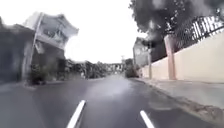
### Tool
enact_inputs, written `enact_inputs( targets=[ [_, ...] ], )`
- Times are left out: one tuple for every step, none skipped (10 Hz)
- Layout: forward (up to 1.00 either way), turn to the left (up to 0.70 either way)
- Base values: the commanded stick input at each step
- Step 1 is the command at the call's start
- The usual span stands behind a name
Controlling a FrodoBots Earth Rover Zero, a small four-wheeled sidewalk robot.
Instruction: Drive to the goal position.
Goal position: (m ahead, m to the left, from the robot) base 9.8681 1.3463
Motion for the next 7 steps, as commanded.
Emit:
enact_inputs(
  targets=[
    [1.0,0.0],
    [1.0,0.0],
    [1.0,0.05],
    [1.0,-0.13],
    [1.0,-0.4],
    [1.0,-0.4],
    [1.0,-0.4]
  ],
)
